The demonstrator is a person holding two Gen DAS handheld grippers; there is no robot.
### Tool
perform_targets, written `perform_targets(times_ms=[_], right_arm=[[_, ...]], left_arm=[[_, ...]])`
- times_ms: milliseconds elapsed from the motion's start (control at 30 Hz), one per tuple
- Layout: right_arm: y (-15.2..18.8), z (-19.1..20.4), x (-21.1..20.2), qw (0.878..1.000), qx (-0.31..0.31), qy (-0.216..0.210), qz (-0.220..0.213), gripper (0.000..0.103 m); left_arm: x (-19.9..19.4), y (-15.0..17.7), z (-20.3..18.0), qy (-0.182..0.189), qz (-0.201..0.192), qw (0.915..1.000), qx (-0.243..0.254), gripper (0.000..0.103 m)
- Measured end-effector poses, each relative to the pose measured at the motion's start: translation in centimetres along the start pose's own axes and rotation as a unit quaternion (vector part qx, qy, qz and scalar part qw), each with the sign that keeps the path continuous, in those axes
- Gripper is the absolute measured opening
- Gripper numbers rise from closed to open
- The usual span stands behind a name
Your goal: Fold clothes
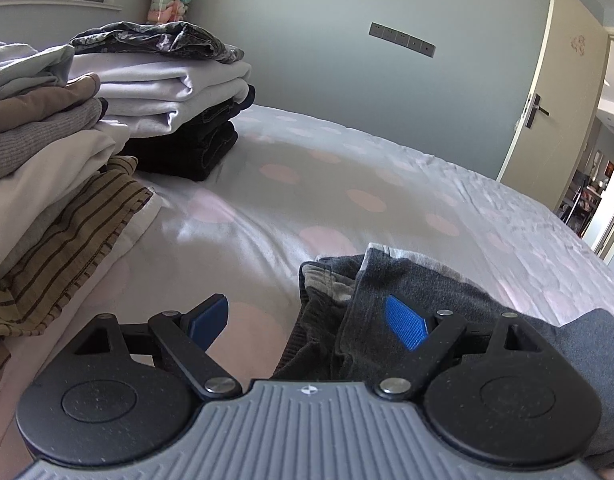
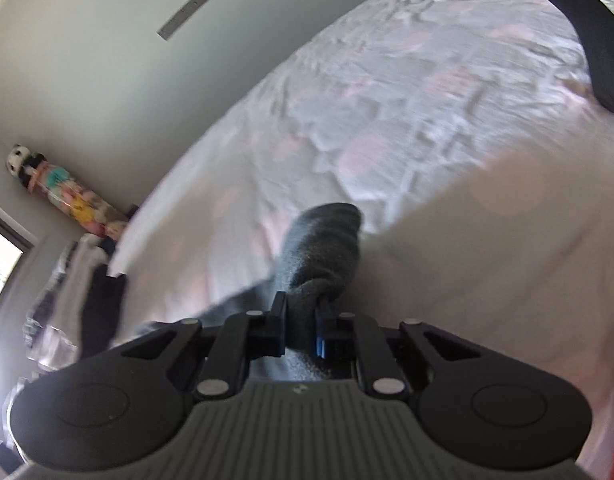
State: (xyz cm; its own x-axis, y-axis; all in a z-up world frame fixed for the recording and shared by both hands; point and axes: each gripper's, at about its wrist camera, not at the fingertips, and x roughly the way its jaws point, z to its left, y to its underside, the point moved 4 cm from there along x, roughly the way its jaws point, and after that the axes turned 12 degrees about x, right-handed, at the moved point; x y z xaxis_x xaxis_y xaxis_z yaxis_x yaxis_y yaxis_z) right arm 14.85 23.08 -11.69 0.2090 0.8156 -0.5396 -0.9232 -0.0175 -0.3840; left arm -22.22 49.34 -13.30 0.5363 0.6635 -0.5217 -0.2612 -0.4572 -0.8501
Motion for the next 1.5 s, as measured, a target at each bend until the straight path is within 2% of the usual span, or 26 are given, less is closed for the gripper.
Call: perform_targets(times_ms=[300, 500, 633, 800, 967, 1033, 1100, 1133, 1167, 1267, 1367, 1500], right_arm=[[2.6, 12.6, 0.4, 0.998, -0.005, -0.059, 0.019, 0.013], [7.4, 20.5, 3.7, 0.994, -0.040, -0.086, 0.049, 0.013], [12.3, 23.6, 7.2, 0.990, -0.068, -0.093, 0.086, 0.013], [18.0, 23.8, 12.3, 0.983, -0.103, -0.058, 0.137, 0.013], [20.4, 22.7, 15.9, 0.977, -0.123, -0.028, 0.171, 0.015], [20.5, 22.7, 16.1, 0.976, -0.132, -0.023, 0.174, 0.018], [20.3, 23.1, 15.3, 0.974, -0.144, -0.030, 0.171, 0.026], [20.2, 23.3, 14.9, 0.974, -0.151, -0.035, 0.168, 0.039], [19.9, 23.5, 14.2, 0.973, -0.157, -0.042, 0.164, 0.045], [18.8, 23.8, 12.0, 0.971, -0.174, -0.064, 0.153, 0.046], [17.2, 22.9, 9.4, 0.971, -0.190, -0.068, 0.128, 0.046], [15.0, 18.7, 8.0, 0.977, -0.184, -0.032, 0.100, 0.046]], left_arm=[[-0.7, -0.3, 1.6, 0.004, 0.028, 0.9993, -0.026, 0.102], [-1.2, -0.7, 3.5, 0.001, 0.044, 0.9979, -0.047, 0.102], [-1.6, -1.1, 4.8, 0.008, 0.048, 0.9967, -0.065, 0.102], [-1.6, -1.1, 6.3, 0.007, 0.053, 0.9959, -0.073, 0.102], [-0.8, -0.9, 6.9, 0.002, 0.059, 0.9959, -0.068, 0.102], [-0.8, -0.9, 6.9, 0.004, 0.058, 0.9961, -0.066, 0.102], [-0.9, -1.0, 6.8, 0.007, 0.055, 0.9964, -0.064, 0.102], [-0.9, -1.1, 6.7, 0.008, 0.053, 0.9966, -0.064, 0.102], [-1.0, -1.1, 6.7, 0.008, 0.050, 0.9967, -0.063, 0.102], [-1.6, -1.4, 6.6, 0.019, 0.038, 0.9970, -0.065, 0.102], [-2.4, -1.7, 5.8, 0.042, 0.020, 0.9971, -0.060, 0.102], [-3.5, -2.2, 4.6, 0.075, -0.006, 0.9959, -0.051, 0.102]])
